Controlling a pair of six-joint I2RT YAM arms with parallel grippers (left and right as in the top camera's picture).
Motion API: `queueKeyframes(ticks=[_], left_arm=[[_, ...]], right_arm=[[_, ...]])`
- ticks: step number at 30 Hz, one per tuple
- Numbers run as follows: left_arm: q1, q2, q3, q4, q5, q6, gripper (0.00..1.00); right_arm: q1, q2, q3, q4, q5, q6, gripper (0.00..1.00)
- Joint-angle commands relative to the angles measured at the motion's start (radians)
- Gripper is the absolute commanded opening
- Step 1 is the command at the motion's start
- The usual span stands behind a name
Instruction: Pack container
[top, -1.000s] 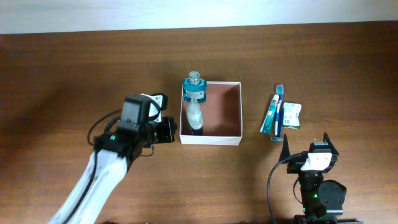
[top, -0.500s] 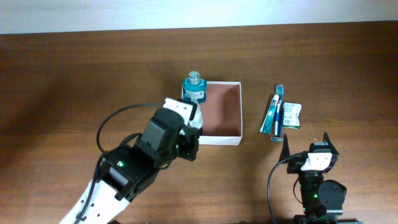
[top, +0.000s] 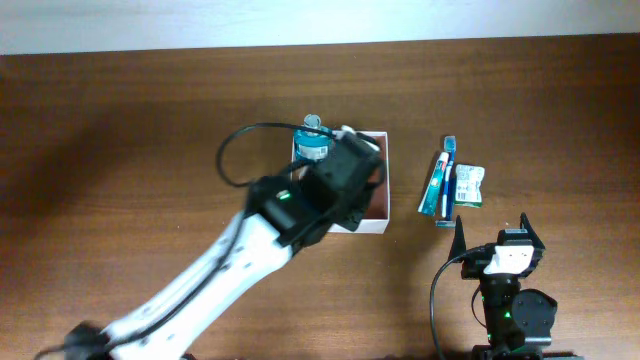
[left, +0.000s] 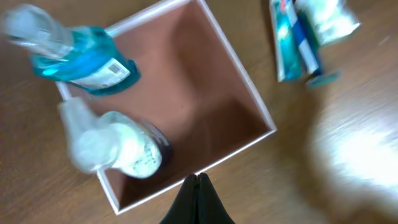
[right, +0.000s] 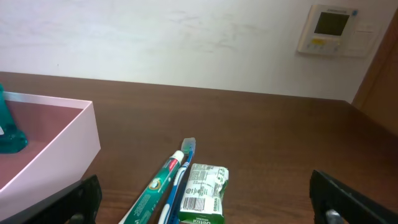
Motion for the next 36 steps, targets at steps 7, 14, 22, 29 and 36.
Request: queueKeyframes(ticks=[7, 14, 22, 29, 36], left_arm=[[-0.071, 0.146, 0.021, 0.061, -0.194, 0.275, 0.0], [-0.079, 0.208, 0.02, 0.071, -0.193, 0.366, 0.01], [-0.079, 0.274, 0.02, 0.042, -0.194, 0.438, 0.0], [-0.079, 0.296, 0.02, 0.026, -0.241, 0.442, 0.01], [-0.079, 0.299, 0.015, 0.008, -0.257, 0.502, 0.0]], right_arm=[[-0.006, -0.008, -0.005, -0.006, -0.002, -0.003, 0.98], [-0.006, -0.008, -0.005, -0.006, -0.002, -0.003, 0.99], [-0.006, -0.008, -0.005, -0.006, -0.002, -0.003, 0.98], [-0.006, -0.008, -0.005, -0.006, -0.002, -0.003, 0.98], [-0.006, -0.008, -0.005, -0.006, -0.002, -0.003, 0.98]])
